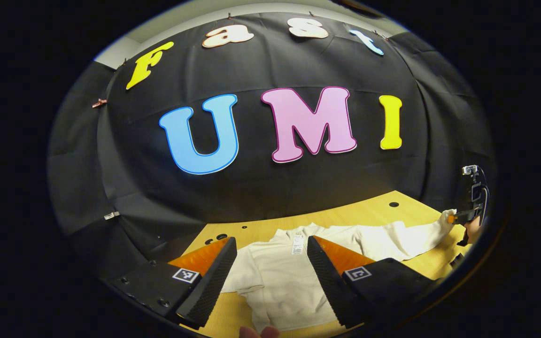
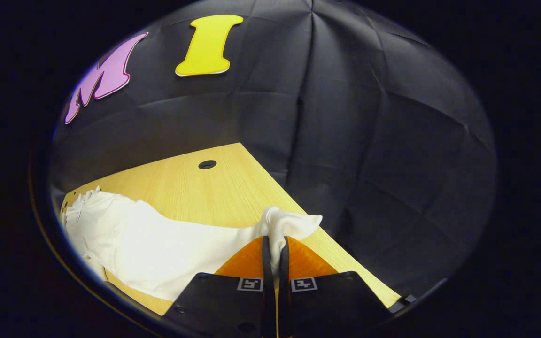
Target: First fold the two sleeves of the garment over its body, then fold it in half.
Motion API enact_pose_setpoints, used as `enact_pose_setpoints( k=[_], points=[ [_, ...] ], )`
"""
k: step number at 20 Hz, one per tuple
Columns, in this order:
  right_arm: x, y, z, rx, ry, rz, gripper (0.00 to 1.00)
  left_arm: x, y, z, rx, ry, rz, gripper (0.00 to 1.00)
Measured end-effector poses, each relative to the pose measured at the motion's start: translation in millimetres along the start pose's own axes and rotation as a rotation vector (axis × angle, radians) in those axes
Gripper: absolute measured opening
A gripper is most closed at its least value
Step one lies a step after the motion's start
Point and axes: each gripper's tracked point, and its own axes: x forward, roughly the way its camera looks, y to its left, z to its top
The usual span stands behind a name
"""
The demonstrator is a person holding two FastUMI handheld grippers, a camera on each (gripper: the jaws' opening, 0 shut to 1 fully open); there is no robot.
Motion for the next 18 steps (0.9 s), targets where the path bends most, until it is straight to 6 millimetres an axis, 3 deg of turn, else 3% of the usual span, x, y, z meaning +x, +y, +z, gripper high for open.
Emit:
enact_pose_setpoints(
  k=[5,9,13,18],
  points=[
    [-48.3,18.2,8.1,0.015,-0.054,0.015,0.07,-4.3,25.1,-3.4,-0.005,-0.019,-0.027,0.96],
    [-78.1,51.4,23.9,0.023,-0.102,0.048,0.07,-6.6,45.1,-6.2,-0.020,-0.033,-0.040,0.97],
    [-112.6,99.8,36.9,0.057,-0.147,0.096,0.07,-4.8,71.1,-14.7,-0.041,-0.038,-0.040,0.96],
    [-141.7,165.7,47.3,0.083,-0.186,0.156,0.07,-3.2,115.3,-28.0,-0.072,-0.041,-0.014,0.96]
  ],
)
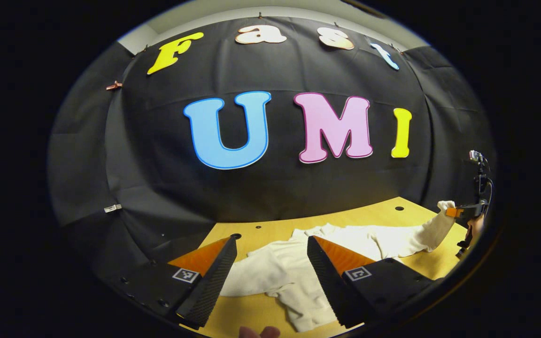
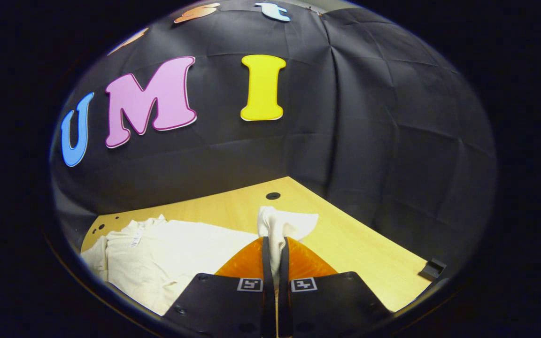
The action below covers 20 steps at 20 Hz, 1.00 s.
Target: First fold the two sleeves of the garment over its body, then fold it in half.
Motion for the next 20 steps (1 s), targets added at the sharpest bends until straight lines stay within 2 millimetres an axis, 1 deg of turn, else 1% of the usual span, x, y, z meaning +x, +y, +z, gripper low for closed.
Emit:
enact_pose_setpoints(
  k=[4,5,7,8,10,13,15,18,20],
  points=[
    [-7.4,65.7,7.1,0.005,-0.033,0.102,0.06,-1.0,33.5,-9.5,-0.015,-0.002,0.023,0.96],
    [-8.7,85.2,7.6,0.001,-0.041,0.136,0.06,-1.2,41.8,-14.0,-0.015,-0.002,0.029,0.96],
    [-11.9,121.5,6.1,-0.028,-0.049,0.203,0.06,-2.4,57.1,-21.5,-0.018,0.003,0.041,0.96],
    [-13.4,143.6,4.6,-0.034,-0.049,0.242,0.06,-3.1,64.7,-24.2,-0.018,0.005,0.050,0.96],
    [-16.1,180.4,-5.8,-0.053,-0.034,0.297,0.06,-4.5,80.2,-32.9,-0.016,0.012,0.070,0.96],
    [-15.0,234.2,-34.4,-0.076,0.016,0.370,0.06,-3.3,102.3,-48.0,-0.030,0.029,0.104,0.96],
    [-10.4,262.2,-58.4,-0.094,0.057,0.401,0.06,-1.5,116.0,-57.4,-0.039,0.038,0.132,0.96],
    [-6.1,291.3,-95.0,-0.126,0.122,0.431,0.06,2.2,132.6,-72.8,-0.048,0.053,0.167,0.96],
    [-2.0,304.2,-117.0,-0.149,0.161,0.442,0.06,6.0,141.8,-84.0,-0.054,0.067,0.183,0.96]
  ],
)
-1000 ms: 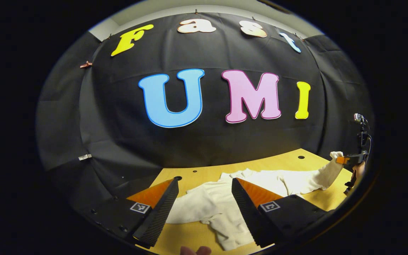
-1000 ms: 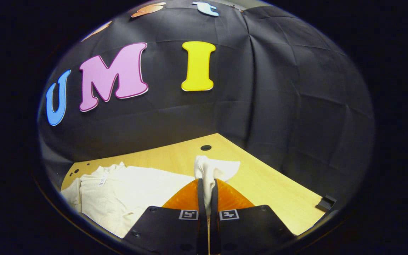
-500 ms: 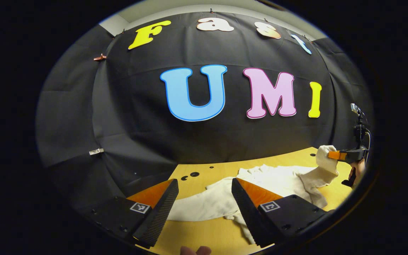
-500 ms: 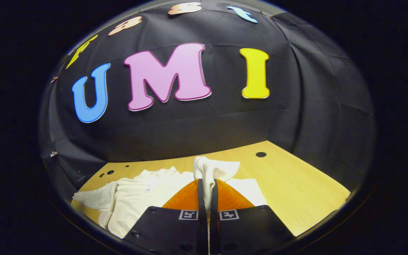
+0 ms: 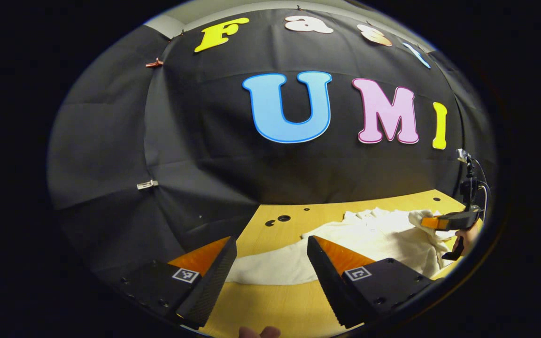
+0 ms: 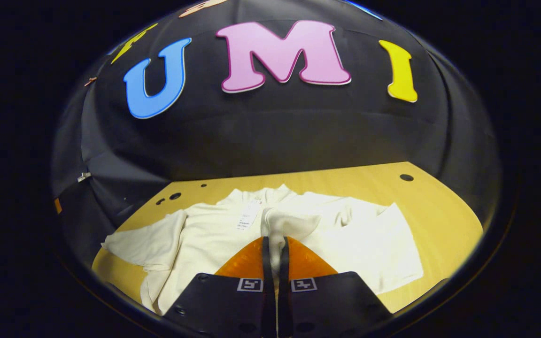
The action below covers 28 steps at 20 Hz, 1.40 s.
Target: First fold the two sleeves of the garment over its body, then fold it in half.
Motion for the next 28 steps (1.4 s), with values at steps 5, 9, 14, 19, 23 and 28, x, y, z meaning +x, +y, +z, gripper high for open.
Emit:
enact_pose_setpoints(
  k=[5,9,14,19,23,28],
  points=[
    [21.6,13.1,-39.7,-0.010,0.092,-0.003,0.06,14.4,18.7,-28.0,-0.024,0.055,0.033,0.96],
    [30.9,13.2,-66.3,-0.001,0.177,-0.020,0.09,35.0,35.1,-56.6,-0.046,0.105,0.053,0.96],
    [32.2,12.0,-73.9,0.007,0.203,-0.023,0.17,51.1,45.8,-73.4,-0.048,0.137,0.063,0.97],
    [30.2,18.0,-77.4,0.044,0.241,-0.003,0.40,63.6,50.3,-88.9,-0.049,0.162,0.059,0.97],
    [20.8,24.1,-72.2,0.070,0.264,0.006,0.71,74.4,54.6,-98.9,-0.043,0.175,0.055,0.96],
    [-4.7,13.0,-58.1,0.047,0.261,-0.008,0.78,93.8,69.3,-125.6,-0.044,0.229,0.106,0.96]
  ],
)
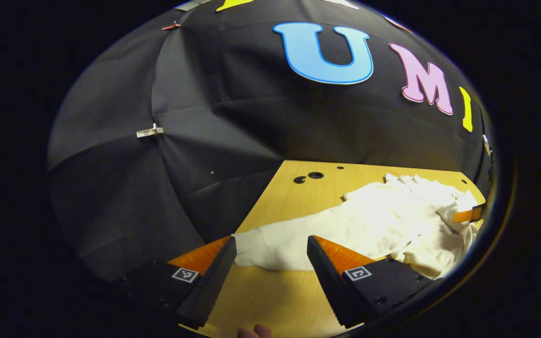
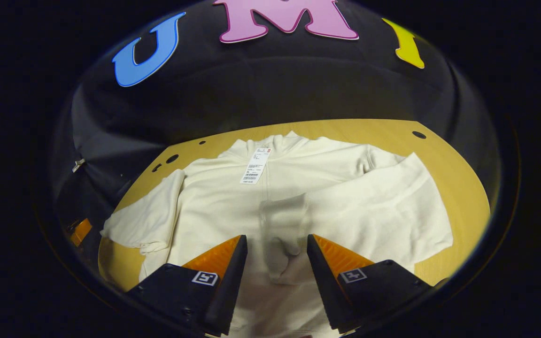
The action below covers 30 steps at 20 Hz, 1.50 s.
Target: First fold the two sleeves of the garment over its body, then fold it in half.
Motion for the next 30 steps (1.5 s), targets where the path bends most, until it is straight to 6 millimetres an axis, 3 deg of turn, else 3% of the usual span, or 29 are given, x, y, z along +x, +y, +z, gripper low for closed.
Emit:
enact_pose_setpoints(
  k=[7,12,15,17,20,24,30],
  points=[
    [-42.3,-29.1,19.6,0.017,-0.025,-0.014,0.78,49.5,10.9,-35.0,0.011,0.112,0.049,0.97],
    [-62.0,-49.1,29.5,0.043,-0.049,-0.040,0.78,65.4,11.5,-61.6,0.031,0.226,0.066,0.97],
    [-69.6,-54.5,25.7,0.029,-0.043,-0.040,0.78,68.3,2.0,-61.6,0.007,0.209,0.030,0.99],
    [-73.3,-55.3,22.0,0.029,-0.033,-0.033,0.78,74.2,-10.1,-62.9,0.013,0.200,-0.031,0.72],
    [-78.4,-55.9,17.5,0.029,-0.028,-0.018,0.78,70.0,-11.6,-62.0,0.040,0.211,-0.023,0.22],
    [-89.6,-58.8,11.2,0.023,-0.023,0.004,0.78,70.1,-12.2,-58.1,-0.015,0.224,-0.009,0.08],
    [-103.5,-77.0,-2.3,0.022,-0.004,0.014,0.78,58.6,-17.2,-46.0,-0.013,0.195,0.007,0.06]
  ],
)
